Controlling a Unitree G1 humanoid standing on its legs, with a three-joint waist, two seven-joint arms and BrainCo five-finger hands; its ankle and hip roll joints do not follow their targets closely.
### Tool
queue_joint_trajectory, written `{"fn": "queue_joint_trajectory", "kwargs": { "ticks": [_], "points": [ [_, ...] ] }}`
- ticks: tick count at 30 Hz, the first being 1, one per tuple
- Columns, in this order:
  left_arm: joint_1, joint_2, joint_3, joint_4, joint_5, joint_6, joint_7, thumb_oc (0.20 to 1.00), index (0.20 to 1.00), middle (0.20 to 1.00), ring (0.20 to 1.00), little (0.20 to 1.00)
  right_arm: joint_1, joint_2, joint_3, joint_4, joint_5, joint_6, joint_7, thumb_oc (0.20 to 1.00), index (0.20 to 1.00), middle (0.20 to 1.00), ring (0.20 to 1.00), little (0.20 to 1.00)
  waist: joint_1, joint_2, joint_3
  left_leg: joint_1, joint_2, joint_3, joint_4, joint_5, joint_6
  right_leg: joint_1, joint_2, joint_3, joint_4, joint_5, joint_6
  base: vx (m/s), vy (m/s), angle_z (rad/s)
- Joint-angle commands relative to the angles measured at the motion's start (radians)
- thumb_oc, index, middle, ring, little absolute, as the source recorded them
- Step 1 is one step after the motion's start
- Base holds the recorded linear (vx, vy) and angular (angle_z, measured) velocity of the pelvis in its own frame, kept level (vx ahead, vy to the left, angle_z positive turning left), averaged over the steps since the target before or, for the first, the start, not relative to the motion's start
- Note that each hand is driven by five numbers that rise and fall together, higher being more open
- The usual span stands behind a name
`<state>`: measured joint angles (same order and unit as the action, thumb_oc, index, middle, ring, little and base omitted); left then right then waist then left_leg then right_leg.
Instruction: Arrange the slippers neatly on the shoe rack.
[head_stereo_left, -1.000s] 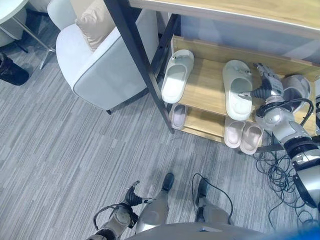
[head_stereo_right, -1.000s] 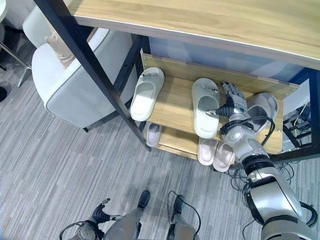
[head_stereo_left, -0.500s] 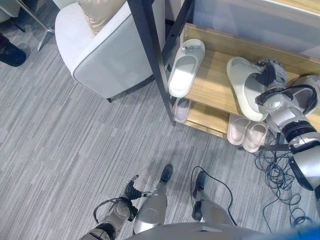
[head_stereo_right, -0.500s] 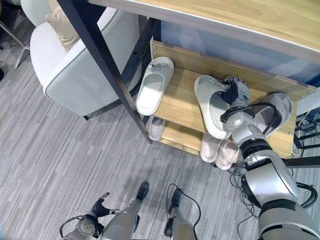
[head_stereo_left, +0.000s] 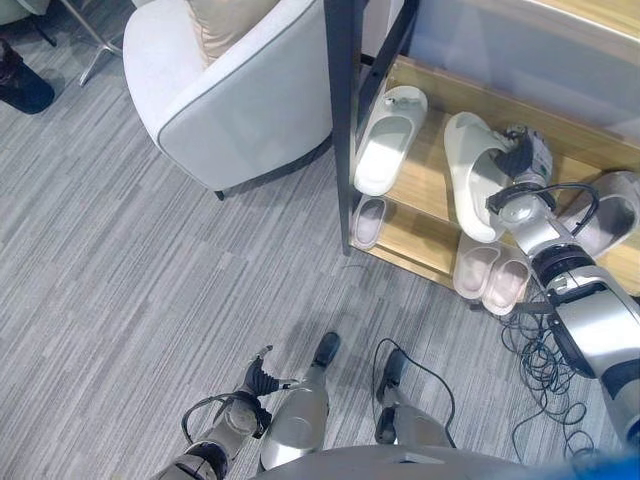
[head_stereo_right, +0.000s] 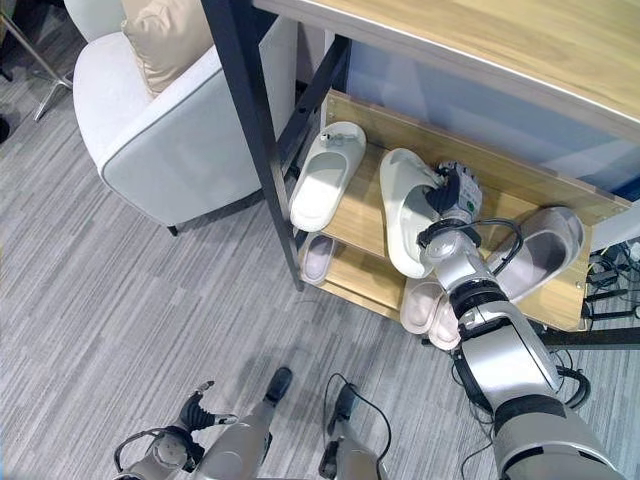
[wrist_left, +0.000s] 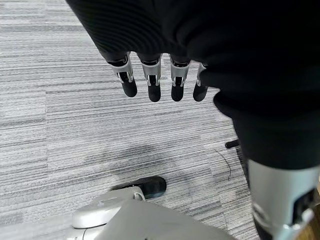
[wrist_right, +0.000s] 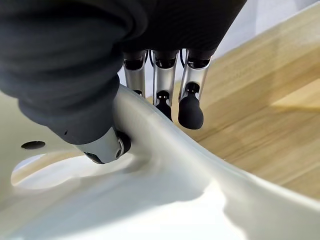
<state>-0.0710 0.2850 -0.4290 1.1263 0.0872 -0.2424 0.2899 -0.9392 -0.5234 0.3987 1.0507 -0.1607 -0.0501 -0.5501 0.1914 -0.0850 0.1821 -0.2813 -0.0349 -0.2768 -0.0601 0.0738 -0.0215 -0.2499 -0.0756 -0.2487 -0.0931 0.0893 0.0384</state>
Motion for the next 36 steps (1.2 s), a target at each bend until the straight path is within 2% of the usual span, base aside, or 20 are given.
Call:
{"fn": "queue_joint_trajectory", "kwargs": {
  "ticks": [1,3,4,8,9,19,24,34,36],
  "points": [
    [-0.025,-0.029,-0.031,0.051,-0.021,-0.003,0.020,1.000,1.000,1.000,1.000,1.000,-0.094,-0.059,-0.004,0.011,0.028,-0.022,-0.021,0.200,0.200,0.200,0.200,0.200,0.036,-0.024,0.013,-0.003,-0.023,-0.036,-0.027,-0.028,-0.024,0.099,-0.036,-0.007,0.006,-0.076,0.109,0.01,0.014,0.15],
    [-0.087,-0.026,-0.003,0.096,-0.053,0.007,-0.001,1.000,1.000,1.000,1.000,1.000,-0.112,-0.055,0.015,-0.011,0.031,-0.023,-0.003,0.200,0.200,0.200,0.200,0.200,0.027,-0.032,0.015,-0.009,-0.023,-0.039,-0.027,-0.027,-0.024,0.094,-0.038,-0.008,0.006,-0.074,0.112,-0.01,0.039,0.08],
    [-0.115,-0.026,-0.007,0.100,-0.060,0.005,0.024,1.000,1.000,1.000,1.000,1.000,-0.140,-0.049,0.018,-0.006,0.041,-0.018,-0.002,0.200,0.200,0.200,0.200,0.200,0.023,-0.034,0.016,-0.012,-0.024,-0.036,-0.027,-0.029,-0.024,0.090,-0.038,-0.006,0.006,-0.071,0.112,-0.02,0.043,-0.01],
    [-0.082,-0.010,-0.007,0.111,-0.094,-0.001,0.018,1.000,1.000,1.000,1.000,1.000,-0.181,-0.080,0.016,0.091,0.086,-0.015,0.003,0.200,0.200,0.200,0.200,0.200,0.040,-0.042,0.015,-0.033,-0.035,-0.054,-0.027,-0.024,-0.027,0.077,-0.042,-0.026,0.006,-0.070,0.112,-0.01,0.008,0.05],
    [-0.086,-0.005,-0.001,0.114,-0.106,0.003,0.013,1.000,1.000,1.000,1.000,1.000,-0.189,-0.076,0.011,0.103,0.102,-0.012,-0.005,1.000,1.000,1.000,1.000,1.000,0.042,-0.045,0.017,-0.037,-0.038,-0.056,-0.027,-0.023,-0.027,0.074,-0.043,-0.028,0.006,-0.067,0.113,0.00,0.016,0.29],
    [-0.076,-0.015,0.003,0.110,-0.120,0.012,0.001,1.000,1.000,1.000,1.000,1.000,-0.177,-0.051,0.011,0.086,0.063,0.015,-0.025,1.000,1.000,1.000,1.000,1.000,0.037,-0.044,0.016,-0.030,-0.039,-0.053,-0.027,-0.027,-0.023,0.077,-0.046,-0.029,0.006,-0.067,0.111,0.00,0.002,0.02],
    [-0.084,-0.024,0.013,0.116,-0.130,0.020,0.000,1.000,1.000,1.000,1.000,1.000,-0.148,-0.030,-0.009,0.017,0.070,0.023,-0.035,1.000,1.000,1.000,1.000,1.000,0.022,-0.045,0.014,-0.023,-0.035,-0.047,-0.027,-0.030,-0.022,0.079,-0.045,-0.022,0.006,-0.067,0.108,0.00,0.002,-0.02],
    [-0.072,-0.065,0.038,0.130,-0.181,0.037,-0.061,1.000,1.000,1.000,1.000,1.000,0.042,-0.017,-0.108,-0.171,0.095,0.016,-0.011,1.000,1.000,1.000,1.000,1.000,-0.026,-0.035,-0.001,0.006,-0.024,-0.030,-0.027,-0.043,-0.014,0.095,-0.044,-0.005,0.006,-0.069,0.101,-0.01,0.000,-0.07],
    [-0.067,-0.067,0.056,0.133,-0.179,0.042,-0.067,1.000,1.000,1.000,1.000,1.000,0.130,0.001,-0.146,-0.272,0.108,-0.014,-0.009,1.000,1.000,1.000,1.000,1.000,-0.037,-0.030,-0.005,0.012,-0.021,-0.023,-0.027,-0.045,-0.012,0.098,-0.045,0.000,0.006,-0.070,0.100,0.00,0.003,-0.03]
  ]
}}
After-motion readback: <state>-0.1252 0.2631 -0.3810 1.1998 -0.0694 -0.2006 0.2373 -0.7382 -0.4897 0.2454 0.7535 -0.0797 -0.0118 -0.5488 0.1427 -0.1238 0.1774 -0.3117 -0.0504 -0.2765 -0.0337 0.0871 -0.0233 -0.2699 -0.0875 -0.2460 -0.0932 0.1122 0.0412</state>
